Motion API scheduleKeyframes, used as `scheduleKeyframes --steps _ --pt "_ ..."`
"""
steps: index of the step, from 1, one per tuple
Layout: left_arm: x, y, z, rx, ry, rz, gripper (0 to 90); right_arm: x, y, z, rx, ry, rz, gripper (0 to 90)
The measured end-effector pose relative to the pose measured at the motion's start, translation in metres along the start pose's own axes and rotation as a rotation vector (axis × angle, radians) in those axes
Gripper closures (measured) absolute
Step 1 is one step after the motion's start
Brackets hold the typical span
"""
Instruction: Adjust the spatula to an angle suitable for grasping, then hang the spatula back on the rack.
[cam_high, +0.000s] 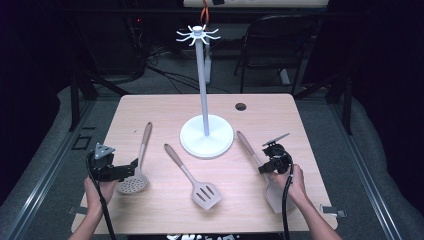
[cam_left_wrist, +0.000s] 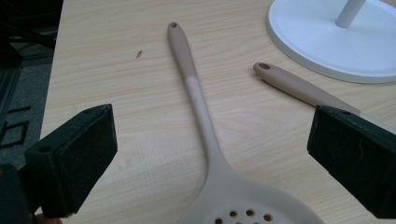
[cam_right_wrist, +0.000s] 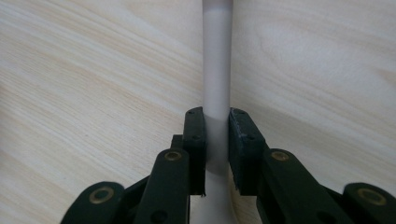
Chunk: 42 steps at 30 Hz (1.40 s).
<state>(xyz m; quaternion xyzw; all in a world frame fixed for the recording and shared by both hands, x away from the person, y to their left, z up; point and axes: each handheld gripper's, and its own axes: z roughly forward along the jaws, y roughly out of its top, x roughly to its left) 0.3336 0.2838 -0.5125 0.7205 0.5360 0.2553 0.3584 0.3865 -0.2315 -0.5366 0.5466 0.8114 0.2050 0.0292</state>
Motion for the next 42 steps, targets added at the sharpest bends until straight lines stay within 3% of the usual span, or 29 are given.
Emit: scheduleKeyframes --steps 3,4,7,8,14,18,26,31,36,42 --pt "0.0 0.0 0.0 0.003 -0.003 -0.001 1.7 0.002 -0.001 -0.006 -0.038 -0.014 -0.023 78.6" --pt "0.0 0.0 0.0 0.003 -0.003 0.0 1.7 0.004 -0.002 -0.006 -0.074 -0.009 -0.007 78.7" --pt "0.0 0.0 0.0 0.001 -0.007 -0.001 1.7 0.008 -0.003 -0.015 -0.105 -0.006 -0.054 78.7" --pt "0.0 0.0 0.0 0.002 -0.008 -0.001 1.7 0.01 -0.003 -0.02 -0.124 -0.026 -0.083 78.7" --pt "-0.005 0.001 0.0 0.006 -0.029 0.004 1.7 0.018 -0.006 -0.025 -0.17 -0.024 -0.125 78.7" --pt "-0.009 0.004 0.001 0.009 -0.093 -0.008 2.8 0.023 -0.007 -0.028 -0.181 -0.028 -0.171 78.6" --pt "-0.037 0.014 0.003 0.003 -0.183 0.011 1.9 0.036 -0.009 -0.034 -0.219 -0.018 -0.236 78.6" --pt "-0.057 0.021 0.01 0.021 -0.224 0.06 1.1 0.048 -0.009 -0.036 -0.249 -0.011 -0.278 78.6" --pt "-0.07 0.03 0.013 0.002 -0.265 0.084 0.0 0.06 -0.008 -0.037 -0.303 -0.021 -0.311 78.6" --pt "-0.089 0.039 0.017 -0.02 -0.319 0.096 0.0 0.074 -0.005 -0.035 -0.308 -0.022 -0.345 78.5"
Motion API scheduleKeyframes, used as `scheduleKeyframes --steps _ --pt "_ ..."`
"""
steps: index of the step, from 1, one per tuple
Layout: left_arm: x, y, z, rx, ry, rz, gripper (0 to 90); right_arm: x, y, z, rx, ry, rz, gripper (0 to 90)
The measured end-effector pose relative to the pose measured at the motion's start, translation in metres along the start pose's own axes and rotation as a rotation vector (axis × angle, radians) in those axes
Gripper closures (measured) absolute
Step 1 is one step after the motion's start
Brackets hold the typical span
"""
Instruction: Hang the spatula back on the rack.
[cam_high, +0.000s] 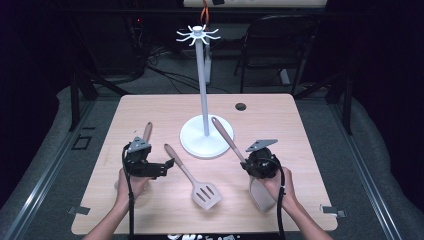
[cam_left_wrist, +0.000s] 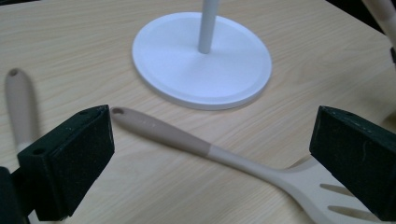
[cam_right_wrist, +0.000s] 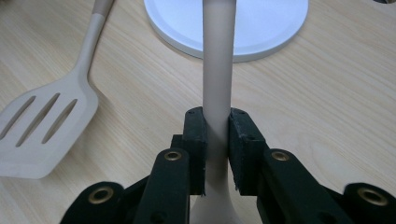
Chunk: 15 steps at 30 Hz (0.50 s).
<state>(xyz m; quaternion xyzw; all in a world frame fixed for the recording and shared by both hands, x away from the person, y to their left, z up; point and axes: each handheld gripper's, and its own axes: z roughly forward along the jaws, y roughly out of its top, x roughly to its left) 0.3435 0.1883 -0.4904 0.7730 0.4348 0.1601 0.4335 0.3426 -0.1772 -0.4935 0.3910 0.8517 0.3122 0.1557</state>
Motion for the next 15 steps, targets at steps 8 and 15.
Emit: scheduleKeyframes --steps 8,15 --pt "-0.027 0.017 0.018 -0.018 -0.085 0.04 0.0 0.009 0.006 -0.003 -0.034 -0.002 -0.013 78.6" --pt "-0.047 0.032 0.035 -0.031 -0.152 0.043 0.0 0.014 0.01 -0.004 -0.042 -0.011 -0.014 78.6"
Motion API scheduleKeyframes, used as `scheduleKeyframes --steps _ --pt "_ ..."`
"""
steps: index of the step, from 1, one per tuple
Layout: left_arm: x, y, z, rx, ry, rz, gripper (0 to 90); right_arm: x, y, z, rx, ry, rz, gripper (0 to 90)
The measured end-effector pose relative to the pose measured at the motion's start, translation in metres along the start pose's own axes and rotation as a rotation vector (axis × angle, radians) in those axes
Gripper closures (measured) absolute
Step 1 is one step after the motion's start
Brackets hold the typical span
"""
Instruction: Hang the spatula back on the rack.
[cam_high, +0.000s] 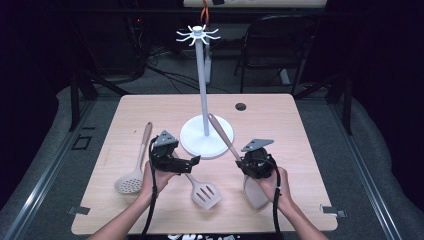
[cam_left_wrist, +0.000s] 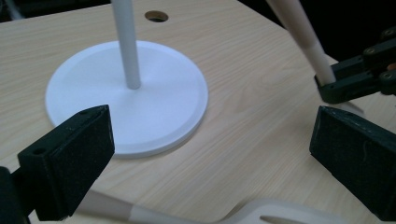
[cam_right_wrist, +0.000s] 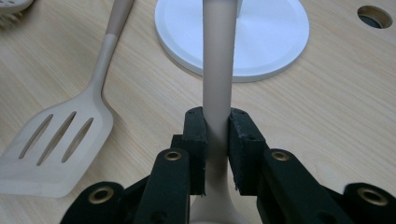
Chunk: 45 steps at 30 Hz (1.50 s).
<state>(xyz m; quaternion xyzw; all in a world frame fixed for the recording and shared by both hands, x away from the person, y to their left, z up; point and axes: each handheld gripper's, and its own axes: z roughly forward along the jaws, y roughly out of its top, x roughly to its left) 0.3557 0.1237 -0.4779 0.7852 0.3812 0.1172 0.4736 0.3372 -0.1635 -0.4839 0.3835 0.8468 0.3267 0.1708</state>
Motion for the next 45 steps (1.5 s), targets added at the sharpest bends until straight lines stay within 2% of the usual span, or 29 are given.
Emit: scheduleKeyframes --steps 6,14,17,19,21,22,24,26,28,30,31,33,35,43,45 --pt "-0.016 0.012 0.018 -0.011 -0.066 0.005 0.0 0.005 0.005 0.002 -0.017 -0.008 -0.009 78.6" --pt "-0.032 0.024 0.041 -0.01 -0.109 0.013 1.0 0.008 0.007 0.002 -0.032 -0.014 -0.015 78.5" --pt "-0.035 0.025 0.049 -0.023 -0.131 -0.009 7.1 0.008 0.007 0.002 -0.036 -0.015 -0.015 78.5" --pt "-0.037 0.027 0.052 -0.03 -0.142 -0.032 15.1 0.009 0.007 0.002 -0.042 -0.018 -0.016 78.5" --pt "-0.038 0.029 0.055 -0.037 -0.16 -0.04 17.3 0.01 0.007 0.002 -0.044 -0.022 -0.015 78.5" --pt "-0.039 0.03 0.056 -0.044 -0.164 -0.047 30.8 0.01 0.007 0.001 -0.05 -0.021 -0.017 78.5" --pt "-0.041 0.032 0.057 -0.054 -0.194 -0.061 33.3 0.011 0.007 0.001 -0.052 -0.024 -0.014 78.5" --pt "-0.043 0.034 0.059 -0.067 -0.217 -0.065 44.0 0.01 0.007 0.0 -0.065 -0.034 -0.01 78.4" --pt "-0.044 0.035 0.059 -0.076 -0.227 -0.07 47.1 0.01 0.007 0.0 -0.069 -0.034 -0.008 78.4" --pt "-0.047 0.036 0.06 -0.087 -0.231 -0.068 55.8 0.01 0.007 -0.002 -0.08 -0.044 -0.013 78.4" --pt "-0.048 0.036 0.061 -0.098 -0.239 -0.072 55.8 0.01 0.007 -0.002 -0.08 -0.044 -0.013 78.4" --pt "-0.05 0.037 0.062 -0.11 -0.236 -0.071 61.5 0.011 0.007 -0.003 -0.095 -0.052 -0.005 78.4" --pt "-0.051 0.038 0.062 -0.128 -0.242 -0.073 69.9 0.01 0.007 -0.004 -0.113 -0.054 0.009 78.4" --pt "-0.058 0.043 0.063 -0.154 -0.256 -0.052 72.6 0.009 0.007 -0.007 -0.15 -0.07 0.019 78.3" --pt "-0.06 0.044 0.064 -0.156 -0.26 -0.043 72.7 0.011 0.008 -0.01 -0.164 -0.08 0.0 78.4"
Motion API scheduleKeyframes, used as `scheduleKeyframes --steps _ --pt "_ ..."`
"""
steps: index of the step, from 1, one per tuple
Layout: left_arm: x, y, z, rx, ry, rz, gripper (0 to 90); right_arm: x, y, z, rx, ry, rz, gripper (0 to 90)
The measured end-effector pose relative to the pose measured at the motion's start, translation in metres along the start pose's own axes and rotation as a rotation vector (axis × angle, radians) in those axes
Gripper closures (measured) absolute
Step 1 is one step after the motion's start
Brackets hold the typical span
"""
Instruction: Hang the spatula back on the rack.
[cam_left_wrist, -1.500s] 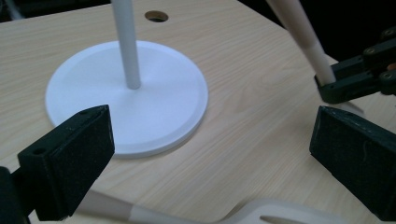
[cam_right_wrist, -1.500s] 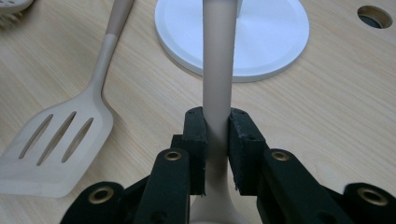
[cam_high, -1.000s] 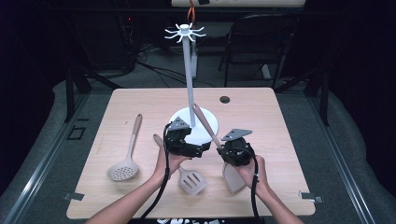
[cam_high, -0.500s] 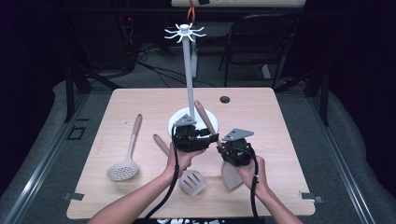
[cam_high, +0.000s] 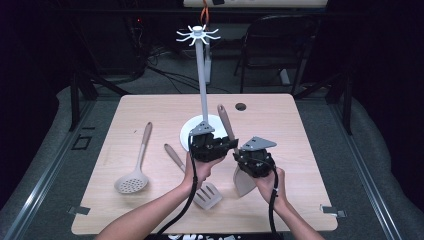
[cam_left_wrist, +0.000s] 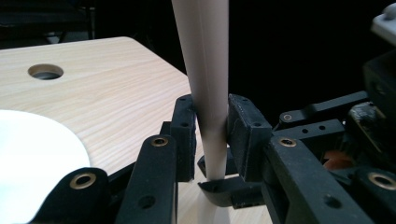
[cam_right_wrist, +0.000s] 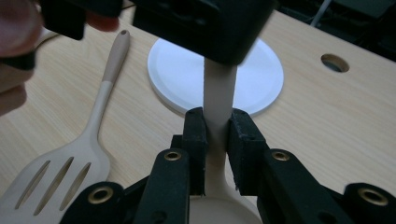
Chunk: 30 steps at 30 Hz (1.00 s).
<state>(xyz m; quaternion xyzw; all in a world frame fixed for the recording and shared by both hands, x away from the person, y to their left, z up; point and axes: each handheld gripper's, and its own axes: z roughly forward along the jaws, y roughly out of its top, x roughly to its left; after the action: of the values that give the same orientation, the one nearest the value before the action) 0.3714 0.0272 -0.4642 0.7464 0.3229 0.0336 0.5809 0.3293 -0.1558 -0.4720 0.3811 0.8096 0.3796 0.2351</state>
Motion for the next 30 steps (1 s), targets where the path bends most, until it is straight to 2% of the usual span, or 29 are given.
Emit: scheduleKeyframes --steps 2,5,12,14,15,16,17,19,20,21,22,24,27,28,30 --pt "-0.002 0.001 0.001 -0.01 -0.005 0.001 74.5 0.002 0.001 -0.002 -0.011 -0.013 -0.009 78.4" --pt "-0.004 0.001 0.001 -0.02 -0.014 -0.003 76.6 -0.001 0.0 -0.003 -0.018 0.001 0.014 78.4" --pt "-0.004 0.005 0.0 -0.022 -0.037 0.009 77.0 -0.003 0.0 -0.004 -0.05 0.021 0.025 77.2" --pt "-0.004 0.008 -0.001 -0.023 -0.037 0.02 77.1 -0.004 0.001 -0.008 -0.064 0.026 0.023 71.7" --pt "-0.002 0.011 -0.003 -0.022 -0.04 0.026 77.0 -0.006 0.001 -0.01 -0.093 0.032 0.032 67.2" --pt "-0.002 0.011 -0.003 -0.022 -0.04 0.026 77.1 -0.006 0.001 -0.01 -0.093 0.032 0.032 67.2" --pt "-0.002 0.013 -0.004 -0.022 -0.042 0.025 77.1 -0.007 0.001 -0.013 -0.099 0.029 0.04 61.2" --pt "0.0 0.017 -0.006 -0.023 -0.043 0.032 77.1 -0.008 0.0 -0.012 -0.1 0.033 0.044 59.0" --pt "0.001 0.018 -0.006 -0.021 -0.042 0.037 77.1 -0.01 -0.002 -0.012 -0.094 0.033 0.047 55.9" --pt "0.001 0.02 -0.007 -0.022 -0.042 0.04 77.1 -0.014 -0.005 -0.011 -0.082 0.032 0.056 48.0" --pt "0.002 0.021 -0.007 -0.022 -0.037 0.047 77.1 -0.014 -0.005 -0.011 -0.082 0.032 0.056 48.0" --pt "0.004 0.024 -0.009 -0.02 -0.037 0.056 77.0 -0.017 -0.007 -0.01 -0.073 0.024 0.071 39.8" --pt "0.009 0.031 -0.011 -0.019 -0.029 0.071 77.0 -0.024 -0.012 -0.007 -0.029 0.011 0.077 27.2" --pt "0.01 0.033 -0.011 -0.017 -0.027 0.075 77.1 -0.027 -0.014 -0.004 -0.002 0.02 0.086 23.2" --pt "0.013 0.037 -0.013 -0.013 -0.019 0.089 77.1 -0.031 -0.018 -0.001 0.021 0.028 0.088 19.5"
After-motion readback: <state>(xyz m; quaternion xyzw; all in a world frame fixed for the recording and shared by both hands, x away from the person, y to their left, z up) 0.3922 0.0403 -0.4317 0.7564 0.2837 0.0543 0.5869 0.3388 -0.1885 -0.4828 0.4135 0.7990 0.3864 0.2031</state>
